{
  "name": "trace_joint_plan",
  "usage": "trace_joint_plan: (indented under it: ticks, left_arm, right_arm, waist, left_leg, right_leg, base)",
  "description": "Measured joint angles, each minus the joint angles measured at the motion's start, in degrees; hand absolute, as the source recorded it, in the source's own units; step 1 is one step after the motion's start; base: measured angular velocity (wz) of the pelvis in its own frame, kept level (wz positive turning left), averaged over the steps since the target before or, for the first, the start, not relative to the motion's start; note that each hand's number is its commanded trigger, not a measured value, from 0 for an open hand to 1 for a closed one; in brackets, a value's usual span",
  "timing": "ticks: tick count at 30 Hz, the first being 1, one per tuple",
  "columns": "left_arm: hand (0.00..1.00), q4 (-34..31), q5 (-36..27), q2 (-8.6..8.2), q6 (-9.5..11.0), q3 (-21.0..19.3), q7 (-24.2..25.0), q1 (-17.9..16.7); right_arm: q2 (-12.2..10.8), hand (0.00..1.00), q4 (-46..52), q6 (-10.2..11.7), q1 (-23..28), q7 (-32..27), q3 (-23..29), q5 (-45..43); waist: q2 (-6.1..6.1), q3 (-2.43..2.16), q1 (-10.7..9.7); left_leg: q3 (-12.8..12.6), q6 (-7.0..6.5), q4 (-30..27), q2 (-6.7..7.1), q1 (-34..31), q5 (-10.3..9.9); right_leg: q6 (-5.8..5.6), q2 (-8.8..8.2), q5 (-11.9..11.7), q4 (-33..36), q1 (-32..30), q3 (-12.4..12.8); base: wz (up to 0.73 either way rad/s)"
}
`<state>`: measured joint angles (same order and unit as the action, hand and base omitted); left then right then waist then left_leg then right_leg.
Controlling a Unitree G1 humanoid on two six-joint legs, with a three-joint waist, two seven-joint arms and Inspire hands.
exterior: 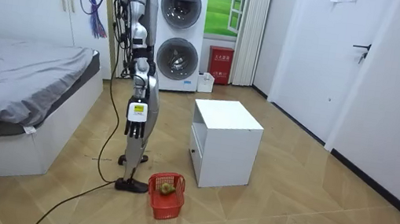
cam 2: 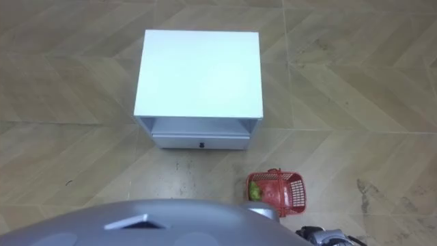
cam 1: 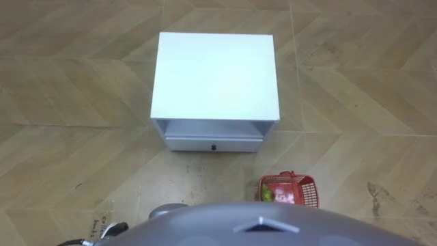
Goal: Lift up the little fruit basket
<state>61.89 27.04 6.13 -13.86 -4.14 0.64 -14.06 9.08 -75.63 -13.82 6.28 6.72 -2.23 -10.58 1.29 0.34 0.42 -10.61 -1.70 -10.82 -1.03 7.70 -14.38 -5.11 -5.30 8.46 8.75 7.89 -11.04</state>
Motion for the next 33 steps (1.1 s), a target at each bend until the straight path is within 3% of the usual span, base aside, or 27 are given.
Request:
trace_joint_plan:
  ticks: [33]
  left_arm:
    - [0.00, 0.02, 0.07, 0.07, 0.53, -0.05, 0.07, 0.89]
  right_arm:
    - [0.02, 0.00, 0.57, 0.15, -0.91, 1.48, -1.01, -3.53]
  waist:
    - [0.53, 0.02, 0.22]
  left_leg:
    - [0.03, 0.04, 0.11, -0.07, -0.45, -0.03]
  right_leg:
    - [0.00, 0.02, 0.00, 0.23, -0.78, -0.22]
  base:
    - [0.00]
